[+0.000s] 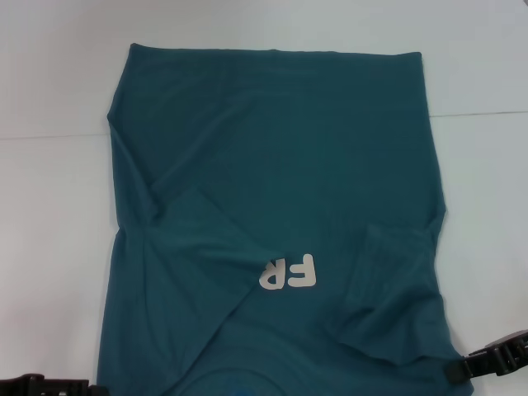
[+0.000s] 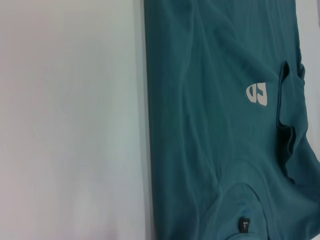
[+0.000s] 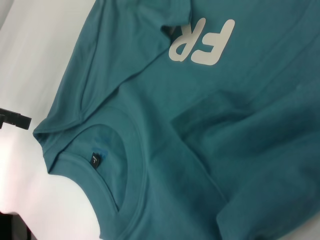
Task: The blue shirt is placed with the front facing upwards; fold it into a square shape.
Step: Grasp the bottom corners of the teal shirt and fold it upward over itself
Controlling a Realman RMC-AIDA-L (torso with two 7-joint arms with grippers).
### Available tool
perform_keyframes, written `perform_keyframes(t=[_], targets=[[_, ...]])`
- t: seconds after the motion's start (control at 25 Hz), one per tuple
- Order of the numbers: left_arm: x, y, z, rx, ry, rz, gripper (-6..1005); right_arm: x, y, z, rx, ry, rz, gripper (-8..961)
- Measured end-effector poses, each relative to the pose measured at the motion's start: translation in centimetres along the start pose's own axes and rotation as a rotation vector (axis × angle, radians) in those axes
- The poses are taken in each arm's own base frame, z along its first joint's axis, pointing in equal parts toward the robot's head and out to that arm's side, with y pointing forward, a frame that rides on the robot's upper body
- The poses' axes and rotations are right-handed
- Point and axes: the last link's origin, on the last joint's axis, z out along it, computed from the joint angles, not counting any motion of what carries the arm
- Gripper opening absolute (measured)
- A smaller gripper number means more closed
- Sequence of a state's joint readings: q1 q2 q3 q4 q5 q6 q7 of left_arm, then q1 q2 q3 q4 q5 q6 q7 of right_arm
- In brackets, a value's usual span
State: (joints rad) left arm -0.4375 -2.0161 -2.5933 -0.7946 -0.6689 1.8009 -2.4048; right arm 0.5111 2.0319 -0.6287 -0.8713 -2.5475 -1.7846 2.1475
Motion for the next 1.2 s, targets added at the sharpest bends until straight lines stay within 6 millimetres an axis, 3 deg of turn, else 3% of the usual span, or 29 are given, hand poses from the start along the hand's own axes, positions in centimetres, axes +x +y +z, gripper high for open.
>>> perform_keyframes(t=[1.2], targets=[[0.5,0.5,2.1,0.037,-0.071,-0.028,853,-0.1,-0.4,0.1,0.005,-0.002,0.001,56]])
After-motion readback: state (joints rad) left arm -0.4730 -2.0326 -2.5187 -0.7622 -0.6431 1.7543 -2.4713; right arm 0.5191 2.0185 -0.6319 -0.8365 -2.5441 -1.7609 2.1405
